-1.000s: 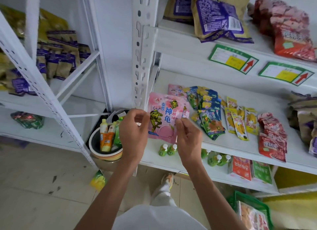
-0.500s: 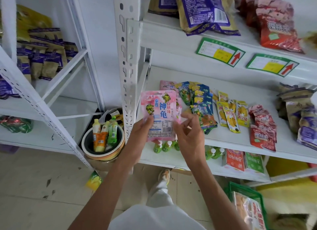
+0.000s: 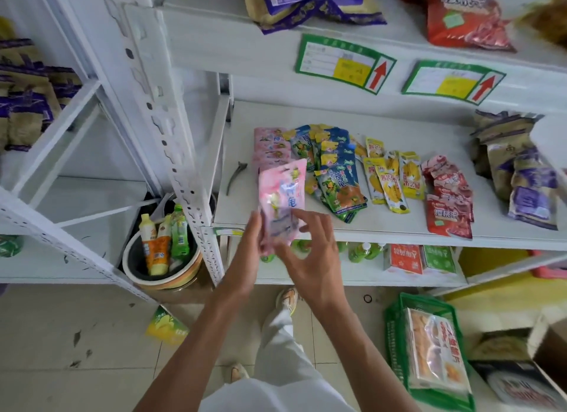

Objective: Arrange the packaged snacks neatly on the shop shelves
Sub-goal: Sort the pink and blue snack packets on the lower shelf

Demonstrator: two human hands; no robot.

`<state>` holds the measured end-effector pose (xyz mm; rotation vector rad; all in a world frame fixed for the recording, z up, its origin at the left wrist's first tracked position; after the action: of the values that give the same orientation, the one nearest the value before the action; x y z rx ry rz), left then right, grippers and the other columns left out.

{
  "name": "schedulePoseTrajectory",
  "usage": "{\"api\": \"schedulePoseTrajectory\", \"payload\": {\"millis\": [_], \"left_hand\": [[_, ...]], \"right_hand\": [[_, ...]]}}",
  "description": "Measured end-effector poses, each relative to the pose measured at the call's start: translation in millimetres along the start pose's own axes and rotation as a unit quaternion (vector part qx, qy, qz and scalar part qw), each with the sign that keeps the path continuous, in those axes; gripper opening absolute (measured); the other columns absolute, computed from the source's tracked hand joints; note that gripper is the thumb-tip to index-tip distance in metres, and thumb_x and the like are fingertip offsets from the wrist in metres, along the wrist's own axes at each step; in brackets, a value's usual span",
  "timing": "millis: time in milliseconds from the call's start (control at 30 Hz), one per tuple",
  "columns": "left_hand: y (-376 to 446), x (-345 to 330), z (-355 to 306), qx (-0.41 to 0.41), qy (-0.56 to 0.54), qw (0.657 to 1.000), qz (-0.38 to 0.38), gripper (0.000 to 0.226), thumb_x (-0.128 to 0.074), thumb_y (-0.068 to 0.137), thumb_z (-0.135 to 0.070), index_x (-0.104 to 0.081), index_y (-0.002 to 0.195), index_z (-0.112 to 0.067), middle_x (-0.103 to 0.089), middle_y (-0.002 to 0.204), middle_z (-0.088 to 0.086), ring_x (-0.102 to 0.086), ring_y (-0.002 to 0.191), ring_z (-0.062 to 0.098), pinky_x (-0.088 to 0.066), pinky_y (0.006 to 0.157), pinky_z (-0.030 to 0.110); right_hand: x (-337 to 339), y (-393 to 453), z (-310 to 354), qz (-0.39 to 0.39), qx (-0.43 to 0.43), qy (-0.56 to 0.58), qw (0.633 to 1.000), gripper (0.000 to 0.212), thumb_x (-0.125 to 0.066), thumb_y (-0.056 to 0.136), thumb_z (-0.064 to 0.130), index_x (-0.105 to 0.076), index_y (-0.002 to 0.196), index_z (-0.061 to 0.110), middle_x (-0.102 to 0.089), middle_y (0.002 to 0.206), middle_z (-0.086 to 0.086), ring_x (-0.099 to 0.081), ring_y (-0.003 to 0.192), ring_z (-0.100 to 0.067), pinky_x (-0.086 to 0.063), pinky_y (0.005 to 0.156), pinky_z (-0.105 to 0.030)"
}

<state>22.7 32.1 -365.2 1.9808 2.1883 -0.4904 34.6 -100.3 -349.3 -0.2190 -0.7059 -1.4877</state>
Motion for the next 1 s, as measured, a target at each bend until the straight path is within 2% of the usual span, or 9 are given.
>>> {"api": "schedulePoseTrajectory", "payload": {"millis": [67,200,267,433,533,600,733,900,1000], "left_hand": [[2,-12,8,-0.033,0.058,0.998,0.021,0.058,-0.025,0.106,-0.047,-0.052,0.149,-0.019,-0.071,0.132,-0.012,-0.066,0.124,0.009,-0.055,0.095,0.025],[11,0,29,-0.153,0.288,0.943,-0.061,0.043,-0.045,0.107,-0.038,-0.056,0.146,-0.022,-0.065,0.137,-0.011,-0.065,0.12,0.01,-0.062,0.083,0.037],[20,11,40,-0.194,0.407,0.887,-0.105,0.036,-0.055,0.105,-0.032,-0.059,0.14,-0.025,-0.063,0.132,-0.012,-0.067,0.111,0.005,-0.063,0.071,0.034],[52,22,67,-0.166,0.638,0.746,-0.096,0.052,-0.073,0.089,-0.02,-0.055,0.137,-0.026,-0.054,0.139,-0.003,-0.059,0.115,0.021,-0.06,0.072,0.035],[62,27,77,-0.161,0.691,0.701,-0.071,0.055,-0.078,0.083,-0.02,-0.058,0.134,-0.025,-0.052,0.144,0.002,-0.055,0.117,0.023,-0.056,0.087,0.039],[68,30,78,-0.161,0.711,0.682,-0.068,0.053,-0.077,0.084,-0.021,-0.061,0.135,-0.027,-0.054,0.143,0.001,-0.055,0.116,0.022,-0.052,0.089,0.039],[79,31,71,-0.181,0.73,0.654,-0.086,0.054,-0.079,0.086,-0.028,-0.06,0.137,-0.027,-0.061,0.128,0.0,-0.058,0.106,0.024,-0.046,0.087,0.04],[98,35,66,-0.186,0.716,0.669,-0.071,0.048,-0.071,0.095,-0.039,-0.057,0.139,-0.03,-0.059,0.119,0.002,-0.055,0.105,0.023,-0.047,0.084,0.037],[103,39,70,-0.187,0.697,0.688,-0.077,0.05,-0.074,0.092,-0.039,-0.058,0.137,-0.028,-0.059,0.118,0.003,-0.056,0.103,0.023,-0.049,0.082,0.036]], "right_hand": [[-8,8,-14,0.026,-0.074,0.05,0.996,0.047,-0.079,0.088,0.039,-0.059,0.13,0.029,-0.064,0.12,0.012,-0.064,0.103,-0.002,-0.056,0.074,-0.026],[-12,34,-62,0.024,-0.201,0.21,0.956,0.012,-0.061,0.096,0.014,-0.072,0.097,0.009,-0.074,0.089,-0.017,-0.068,0.075,-0.028,-0.058,0.065,-0.051],[-19,50,-70,0.058,-0.234,0.24,0.94,0.014,-0.061,0.097,0.006,-0.074,0.091,0.009,-0.076,0.084,-0.011,-0.069,0.073,-0.02,-0.055,0.062,-0.034],[-60,92,-80,0.146,-0.244,0.166,0.944,0.009,-0.069,0.082,0.011,-0.069,0.086,0.003,-0.077,0.079,-0.008,-0.068,0.069,-0.018,-0.054,0.064,-0.033],[-73,106,-87,0.127,-0.204,-0.015,0.971,0.027,-0.069,0.084,0.021,-0.052,0.101,0.009,-0.067,0.095,-0.005,-0.06,0.076,-0.024,-0.043,0.065,-0.032],[-71,111,-91,0.103,-0.18,-0.131,0.97,0.045,-0.073,0.089,0.034,-0.042,0.114,0.014,-0.055,0.108,-0.003,-0.054,0.082,-0.024,-0.038,0.067,-0.033],[-71,118,-101,0.112,-0.191,-0.164,0.961,0.07,-0.077,0.085,0.055,-0.034,0.126,0.017,-0.051,0.119,-0.005,-0.06,0.093,-0.026,-0.043,0.071,-0.036],[-60,151,-98,0.175,-0.141,-0.224,0.948,0.056,-0.073,0.09,0.047,-0.038,0.123,0.018,-0.045,0.122,-0.005,-0.055,0.091,-0.022,-0.042,0.07,-0.032],[-57,202,-89,0.134,-0.068,-0.247,0.957,0.042,-0.065,0.094,0.031,-0.045,0.128,0.017,-0.042,0.131,-0.007,-0.053,0.107,-0.022,-0.045,0.078,-0.032]]}}
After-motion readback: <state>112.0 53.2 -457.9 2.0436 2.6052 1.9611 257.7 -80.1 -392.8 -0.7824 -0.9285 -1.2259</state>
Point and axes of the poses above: each hand's wrist, its own y-axis towards the middle knuckle, its own x-axis out of the back of the hand, z = x × y, the point moved 3 cm from there along y, towards the middle knuckle
